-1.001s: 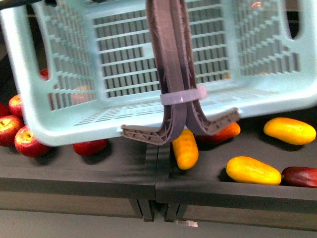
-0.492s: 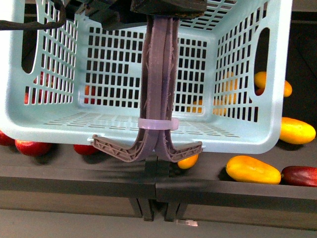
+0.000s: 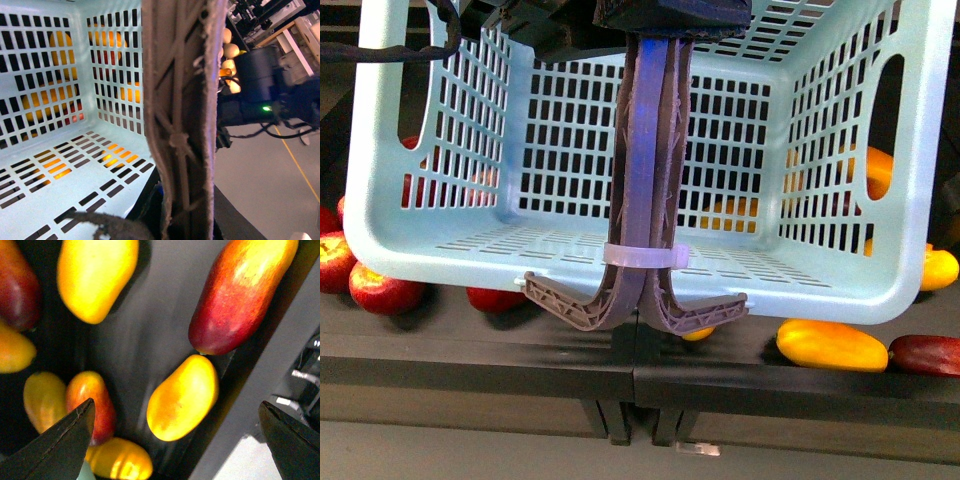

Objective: Pick mango and avocado into basket

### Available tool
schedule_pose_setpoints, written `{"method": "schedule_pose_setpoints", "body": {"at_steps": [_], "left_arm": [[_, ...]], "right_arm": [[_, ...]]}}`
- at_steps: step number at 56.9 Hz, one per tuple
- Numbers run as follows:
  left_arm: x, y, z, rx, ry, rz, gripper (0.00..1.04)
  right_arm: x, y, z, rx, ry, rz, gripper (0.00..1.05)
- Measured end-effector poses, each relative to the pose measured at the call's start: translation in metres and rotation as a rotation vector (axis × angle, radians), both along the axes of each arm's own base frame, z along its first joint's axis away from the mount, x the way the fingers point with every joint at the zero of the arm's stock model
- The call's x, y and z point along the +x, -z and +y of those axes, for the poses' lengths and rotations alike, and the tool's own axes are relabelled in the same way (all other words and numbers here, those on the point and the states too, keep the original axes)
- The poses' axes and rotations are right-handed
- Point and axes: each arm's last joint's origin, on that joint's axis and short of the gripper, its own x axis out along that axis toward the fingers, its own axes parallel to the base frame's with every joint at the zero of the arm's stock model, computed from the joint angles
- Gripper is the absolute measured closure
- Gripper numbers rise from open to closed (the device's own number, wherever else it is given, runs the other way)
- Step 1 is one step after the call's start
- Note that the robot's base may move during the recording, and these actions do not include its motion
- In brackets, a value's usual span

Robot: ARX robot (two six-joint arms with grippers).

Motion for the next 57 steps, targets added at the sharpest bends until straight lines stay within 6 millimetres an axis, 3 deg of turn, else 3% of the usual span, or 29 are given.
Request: {"method": "schedule_pose_setpoints", "body": {"at_steps": [5, 9, 21, 42, 57], "left_arm": [[0.000, 0.000, 0.001, 0.002, -0.005, -0.001, 0.97], [0.000, 0.000, 0.000, 0.001, -0.003, -0.001, 0.97], [0.000, 0.000, 0.000, -0.004, 0.005, 0.002, 0.97], [0.000, 0.000, 0.000, -0.001, 0.000, 0.000, 0.97], [0.000, 0.000, 0.000, -0.002, 0.002, 0.001, 0.97]], "right_arm": [[0.032, 0.024, 0.002, 0.016, 0.137, 0.009, 0.09], [0.046, 0.039, 0.002, -0.004, 0.209, -0.008, 0.09], [0.065, 0.070, -0.004, -0.060, 0.275, -0.036, 0.09], [0.103, 0.087, -0.011, -0.077, 0.284, -0.089, 0.09], [0.133, 0.101, -0.030, -0.095, 0.288, -0.087, 0.09]]}}
